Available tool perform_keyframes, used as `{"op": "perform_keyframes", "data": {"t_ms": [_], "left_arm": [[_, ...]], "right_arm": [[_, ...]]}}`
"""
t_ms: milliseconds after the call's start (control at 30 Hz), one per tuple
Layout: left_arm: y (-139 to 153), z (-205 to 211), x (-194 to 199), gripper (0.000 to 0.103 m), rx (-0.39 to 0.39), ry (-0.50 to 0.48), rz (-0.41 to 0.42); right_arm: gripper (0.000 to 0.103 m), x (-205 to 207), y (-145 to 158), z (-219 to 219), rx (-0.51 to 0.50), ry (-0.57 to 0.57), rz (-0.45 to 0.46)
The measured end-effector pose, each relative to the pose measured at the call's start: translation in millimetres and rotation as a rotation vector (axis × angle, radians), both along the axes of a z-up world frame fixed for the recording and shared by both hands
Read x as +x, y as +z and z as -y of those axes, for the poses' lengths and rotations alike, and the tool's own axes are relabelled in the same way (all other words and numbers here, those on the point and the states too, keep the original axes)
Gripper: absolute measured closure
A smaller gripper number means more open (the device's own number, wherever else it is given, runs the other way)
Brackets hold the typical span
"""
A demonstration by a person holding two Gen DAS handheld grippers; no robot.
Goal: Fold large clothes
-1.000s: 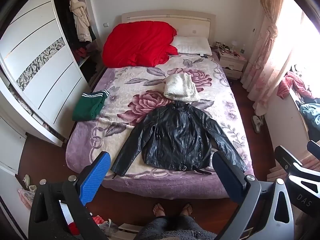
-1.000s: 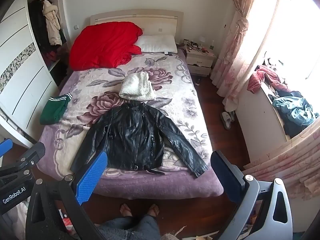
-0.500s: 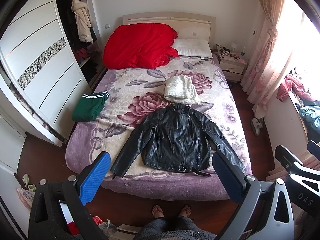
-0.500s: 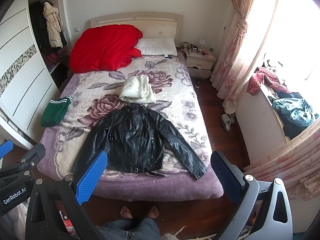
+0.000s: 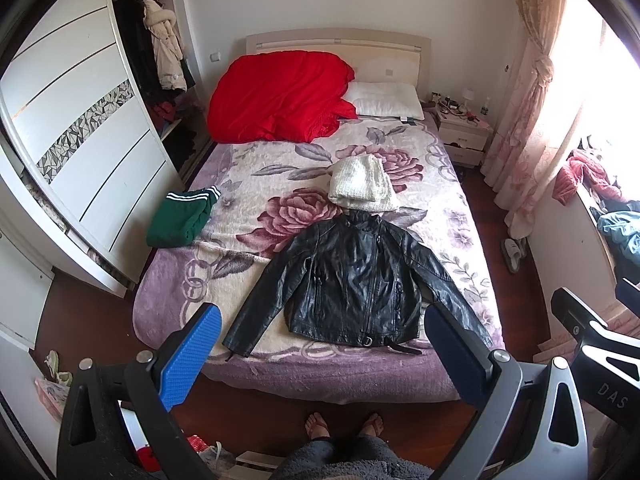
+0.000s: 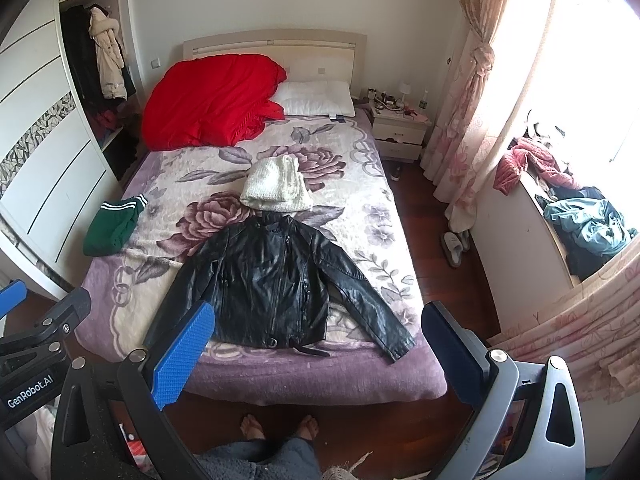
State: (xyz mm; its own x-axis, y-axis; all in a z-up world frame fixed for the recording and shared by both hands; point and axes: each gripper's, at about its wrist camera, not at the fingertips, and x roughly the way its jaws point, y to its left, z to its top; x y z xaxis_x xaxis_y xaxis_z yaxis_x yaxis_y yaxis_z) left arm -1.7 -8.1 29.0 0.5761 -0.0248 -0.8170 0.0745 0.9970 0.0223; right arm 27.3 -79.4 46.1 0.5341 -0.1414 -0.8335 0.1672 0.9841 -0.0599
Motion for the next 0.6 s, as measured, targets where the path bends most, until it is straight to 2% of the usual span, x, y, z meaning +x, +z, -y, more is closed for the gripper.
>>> {"op": "perform_keyframes", "data": {"t_ms": [233,300,600], "left_arm": [[1.3,-1.9,-4.5,0.000,-0.002,-0.009,0.013],[1.4,-2.0,-4.4,0.000,-0.003,-0.011,0.011],[1.6,2.1,-8.2,0.000,-0.003,-0.012,0.023]], "right_arm": [[0.000,-4.5,-2.3,1.3,0.000,0.000,0.005],[0.000,2.6,13.7,1.2,-0.001,0.000,0.005],[0.000,-2.2,10.6,2.2,0.001,0.002,0.012]]}}
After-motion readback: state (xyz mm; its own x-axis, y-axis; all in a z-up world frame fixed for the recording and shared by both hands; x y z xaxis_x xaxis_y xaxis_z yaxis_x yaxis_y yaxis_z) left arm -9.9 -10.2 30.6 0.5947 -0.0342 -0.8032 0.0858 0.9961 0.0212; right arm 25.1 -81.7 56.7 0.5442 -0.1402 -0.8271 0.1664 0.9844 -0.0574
